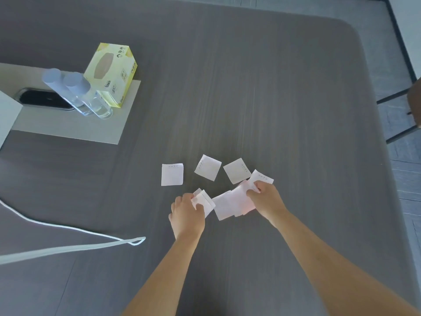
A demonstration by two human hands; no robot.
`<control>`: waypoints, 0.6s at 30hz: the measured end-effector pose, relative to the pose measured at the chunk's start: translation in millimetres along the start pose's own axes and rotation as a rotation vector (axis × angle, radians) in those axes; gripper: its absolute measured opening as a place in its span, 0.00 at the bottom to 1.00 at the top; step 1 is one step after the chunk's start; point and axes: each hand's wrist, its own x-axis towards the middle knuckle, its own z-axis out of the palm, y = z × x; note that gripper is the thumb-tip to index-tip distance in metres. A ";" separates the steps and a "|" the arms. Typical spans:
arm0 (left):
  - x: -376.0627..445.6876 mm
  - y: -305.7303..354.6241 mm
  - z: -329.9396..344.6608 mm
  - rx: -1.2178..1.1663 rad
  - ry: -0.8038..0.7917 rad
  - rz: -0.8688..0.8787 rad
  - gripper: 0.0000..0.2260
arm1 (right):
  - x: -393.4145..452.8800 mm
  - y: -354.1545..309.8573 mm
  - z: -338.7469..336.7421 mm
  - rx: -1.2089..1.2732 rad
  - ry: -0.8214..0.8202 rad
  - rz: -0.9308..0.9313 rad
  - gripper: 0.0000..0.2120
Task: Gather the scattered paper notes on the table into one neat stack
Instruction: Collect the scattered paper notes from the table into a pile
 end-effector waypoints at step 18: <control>-4.0 -3.6 21.3 0.032 0.089 0.045 0.13 | -22.7 19.5 84.7 -0.408 0.132 -0.008 0.13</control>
